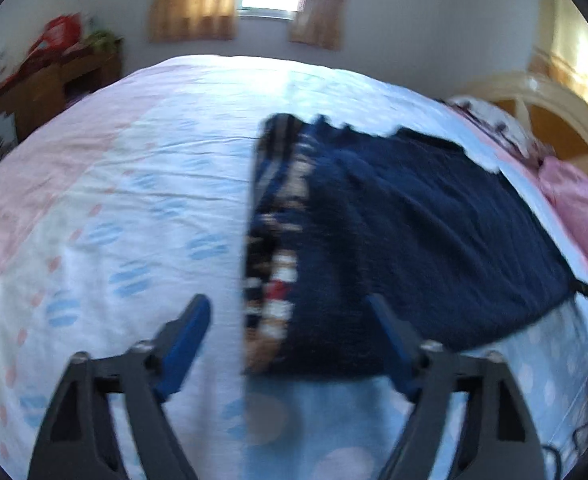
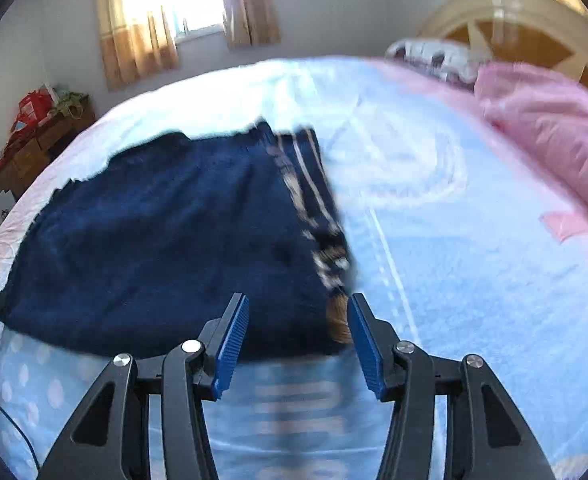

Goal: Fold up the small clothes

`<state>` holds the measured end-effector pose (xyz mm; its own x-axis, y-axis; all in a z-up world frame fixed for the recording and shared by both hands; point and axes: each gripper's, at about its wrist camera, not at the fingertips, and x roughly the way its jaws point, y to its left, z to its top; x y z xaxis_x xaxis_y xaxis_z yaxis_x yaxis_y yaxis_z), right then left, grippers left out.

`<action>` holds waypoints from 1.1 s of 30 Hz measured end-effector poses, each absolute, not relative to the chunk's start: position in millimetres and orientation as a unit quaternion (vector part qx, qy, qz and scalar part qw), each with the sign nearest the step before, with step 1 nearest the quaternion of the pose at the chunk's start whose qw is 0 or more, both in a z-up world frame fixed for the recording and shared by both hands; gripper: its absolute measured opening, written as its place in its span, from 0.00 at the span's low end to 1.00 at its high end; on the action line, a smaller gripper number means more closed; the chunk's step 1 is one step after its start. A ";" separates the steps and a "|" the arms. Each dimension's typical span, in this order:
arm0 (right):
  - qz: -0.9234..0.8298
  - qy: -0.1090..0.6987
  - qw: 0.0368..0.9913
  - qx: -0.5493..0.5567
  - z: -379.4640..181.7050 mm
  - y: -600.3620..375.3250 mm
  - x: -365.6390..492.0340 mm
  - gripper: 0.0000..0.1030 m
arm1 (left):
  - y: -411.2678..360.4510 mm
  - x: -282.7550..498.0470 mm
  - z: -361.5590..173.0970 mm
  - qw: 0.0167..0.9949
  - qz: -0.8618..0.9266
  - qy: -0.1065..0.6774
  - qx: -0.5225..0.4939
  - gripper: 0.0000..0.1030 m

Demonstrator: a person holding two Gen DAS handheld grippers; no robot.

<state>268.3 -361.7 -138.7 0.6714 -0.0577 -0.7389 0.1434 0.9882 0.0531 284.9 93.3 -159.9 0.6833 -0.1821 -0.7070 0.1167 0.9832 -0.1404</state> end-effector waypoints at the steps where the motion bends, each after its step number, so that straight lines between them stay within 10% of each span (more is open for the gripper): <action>1: -0.050 0.408 0.910 0.054 -142.9 -362.6 270.1 0.47 | 85.4 285.8 -162.2 0.913 -0.096 0.396 -0.025 0.55; 6: -0.041 0.398 0.916 0.038 -145.9 -357.9 268.1 0.14 | 81.5 286.9 -164.5 0.907 -0.106 0.407 -0.016 0.19; 11: -0.031 0.407 0.912 0.041 -145.7 -364.7 256.8 0.08 | 90.8 275.4 -165.1 0.904 -0.106 0.412 -0.037 0.15; 17: -0.040 0.413 0.910 0.009 -148.8 -358.6 263.1 0.09 | 103.3 275.9 -163.8 0.903 -0.102 0.410 -0.073 0.31; 21: -0.071 0.399 0.914 -0.003 -137.8 -353.3 259.1 0.62 | 116.6 265.9 -150.5 0.908 -0.105 0.395 -0.091 0.78; 33: 0.108 0.323 0.927 -0.159 -110.0 -173.5 264.0 0.63 | 180.6 271.7 -139.3 0.914 -0.083 0.390 -0.074 0.86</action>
<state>264.0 -173.5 -110.0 0.7678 0.0967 -0.6333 -0.3027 0.9260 -0.2256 271.7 180.6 -139.3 0.6823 -0.2096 -0.7004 0.0943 0.9752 -0.2000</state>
